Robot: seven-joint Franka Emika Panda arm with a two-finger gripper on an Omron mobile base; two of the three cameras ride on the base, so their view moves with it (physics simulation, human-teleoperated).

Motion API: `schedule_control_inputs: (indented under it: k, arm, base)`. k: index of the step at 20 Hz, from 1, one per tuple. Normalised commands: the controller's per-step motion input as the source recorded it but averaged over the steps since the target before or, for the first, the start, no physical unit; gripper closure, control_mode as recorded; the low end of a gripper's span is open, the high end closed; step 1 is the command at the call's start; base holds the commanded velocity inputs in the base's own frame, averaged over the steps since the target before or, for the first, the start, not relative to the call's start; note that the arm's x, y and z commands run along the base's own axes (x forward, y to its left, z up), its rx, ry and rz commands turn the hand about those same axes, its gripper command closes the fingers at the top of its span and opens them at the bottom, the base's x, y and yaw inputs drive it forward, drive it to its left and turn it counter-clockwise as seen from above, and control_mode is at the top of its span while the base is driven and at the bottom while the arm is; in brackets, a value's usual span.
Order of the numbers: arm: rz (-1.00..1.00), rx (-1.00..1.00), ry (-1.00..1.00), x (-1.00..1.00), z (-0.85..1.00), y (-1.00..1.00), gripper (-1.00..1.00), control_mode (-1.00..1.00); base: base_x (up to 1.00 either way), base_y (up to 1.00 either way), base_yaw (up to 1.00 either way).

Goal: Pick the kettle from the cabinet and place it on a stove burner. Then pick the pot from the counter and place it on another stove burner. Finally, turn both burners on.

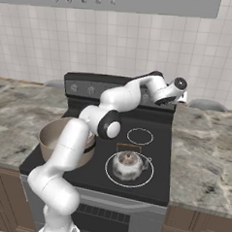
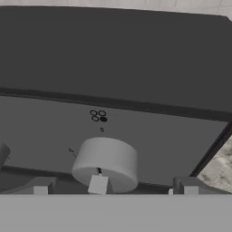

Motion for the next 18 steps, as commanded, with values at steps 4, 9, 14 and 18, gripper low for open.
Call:
schedule_control_inputs:
  k: [4,9,14,18]
  arm:
    - [0.0,0.0,0.0,0.0,-0.12,0.05,-1.0,-1.0]
    - [0.0,0.0,0.0,0.07,-0.09,0.03,-1.0,-1.0]
    - [0.0,0.0,0.0,0.14,-0.08,0.02,-1.0,-1.0]
    - [0.0,0.0,0.0,0.16,-0.05,0.0,-1.0,-1.0]
  base:
    - [0.0,0.0,0.0]
    - [0.0,0.0,0.0]
    - [0.0,0.0,0.0]
    - [0.0,0.0,0.0]
